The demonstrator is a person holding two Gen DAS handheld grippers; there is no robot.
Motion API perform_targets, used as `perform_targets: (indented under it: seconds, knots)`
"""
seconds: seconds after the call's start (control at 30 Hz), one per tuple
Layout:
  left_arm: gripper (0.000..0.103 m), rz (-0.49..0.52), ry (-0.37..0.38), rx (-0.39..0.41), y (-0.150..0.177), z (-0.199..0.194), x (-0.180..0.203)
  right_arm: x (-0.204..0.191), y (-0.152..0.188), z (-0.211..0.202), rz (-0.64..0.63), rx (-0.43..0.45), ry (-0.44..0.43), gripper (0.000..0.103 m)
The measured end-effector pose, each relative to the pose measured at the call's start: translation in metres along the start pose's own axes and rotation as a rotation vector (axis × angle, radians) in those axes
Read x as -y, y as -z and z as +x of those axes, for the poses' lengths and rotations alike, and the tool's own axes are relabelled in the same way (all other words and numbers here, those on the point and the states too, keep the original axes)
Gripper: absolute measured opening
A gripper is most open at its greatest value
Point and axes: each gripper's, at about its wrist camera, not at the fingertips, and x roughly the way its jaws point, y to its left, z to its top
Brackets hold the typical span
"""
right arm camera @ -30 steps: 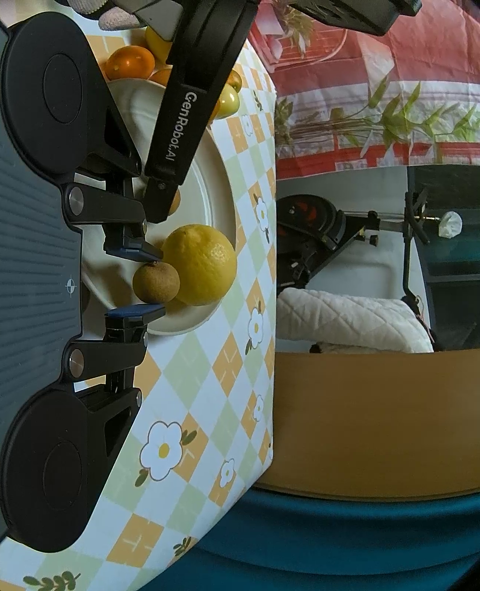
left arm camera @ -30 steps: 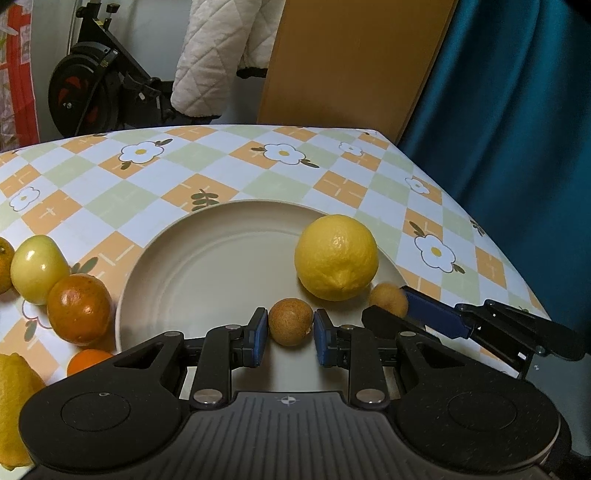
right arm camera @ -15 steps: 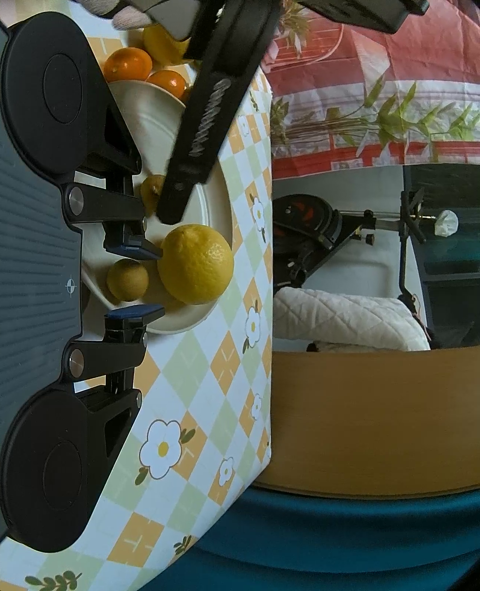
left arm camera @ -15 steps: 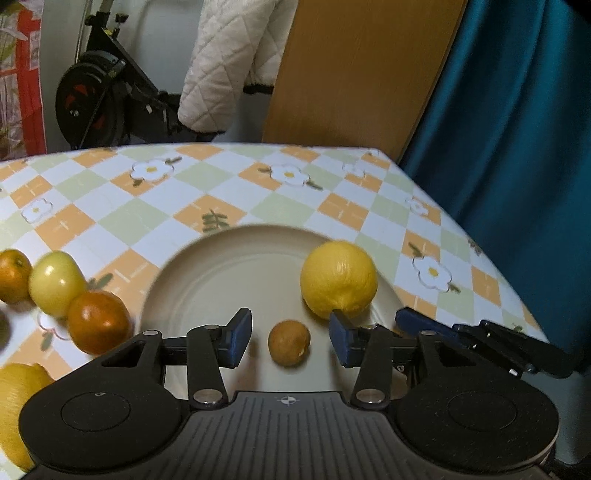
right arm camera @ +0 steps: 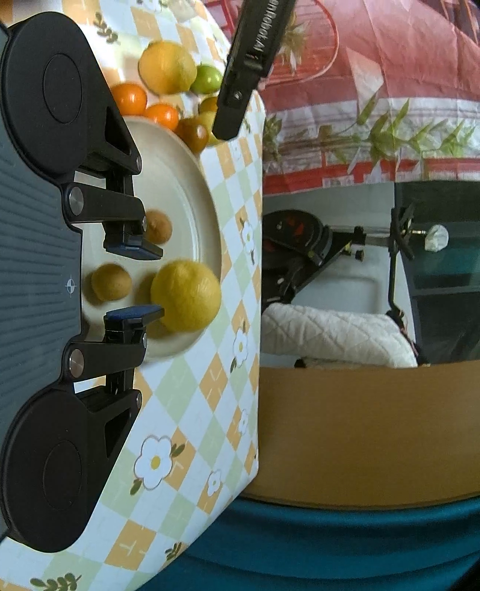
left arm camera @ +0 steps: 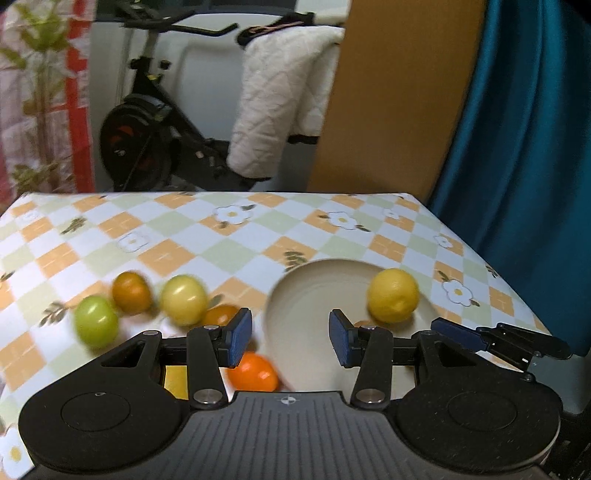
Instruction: Organize fruits
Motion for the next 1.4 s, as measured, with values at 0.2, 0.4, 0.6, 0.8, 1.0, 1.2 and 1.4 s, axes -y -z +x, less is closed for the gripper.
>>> perform_targets:
  seconds: [0.2, 0.4, 0.6, 0.8, 1.0, 1.2, 1.4]
  knots:
    - [0.048, -0.054, 0.013, -0.002, 0.014, -0.013, -0.014, -0.031, -0.001, -0.006, -0.058, -0.004, -0.073, 0.026]
    - [0.048, -0.056, 0.045, -0.027, 0.030, -0.015, -0.017, -0.068, -0.002, -0.012, -0.135, -0.028, -0.139, 0.026]
    - [0.048, -0.077, 0.062, -0.037, 0.040, -0.018, -0.028, -0.088, -0.003, -0.015, -0.173, -0.059, -0.175, 0.026]
    - [0.048, -0.107, 0.066, -0.042, 0.047, -0.017, -0.040, -0.103, 0.000, -0.013, -0.188, -0.105, -0.198, 0.026]
    - [0.047, -0.091, 0.082, -0.034, 0.051, -0.017, -0.041, -0.113, 0.002, -0.007, -0.205, -0.146, -0.206, 0.026]
    - [0.047, -0.082, 0.121, -0.031, 0.052, -0.017, -0.039, -0.119, 0.003, -0.004, -0.209, -0.179, -0.207, 0.026]
    - [0.047, -0.063, 0.143, -0.040, 0.052, -0.007, -0.032, -0.117, 0.007, 0.005, -0.180, -0.211, -0.197, 0.026]
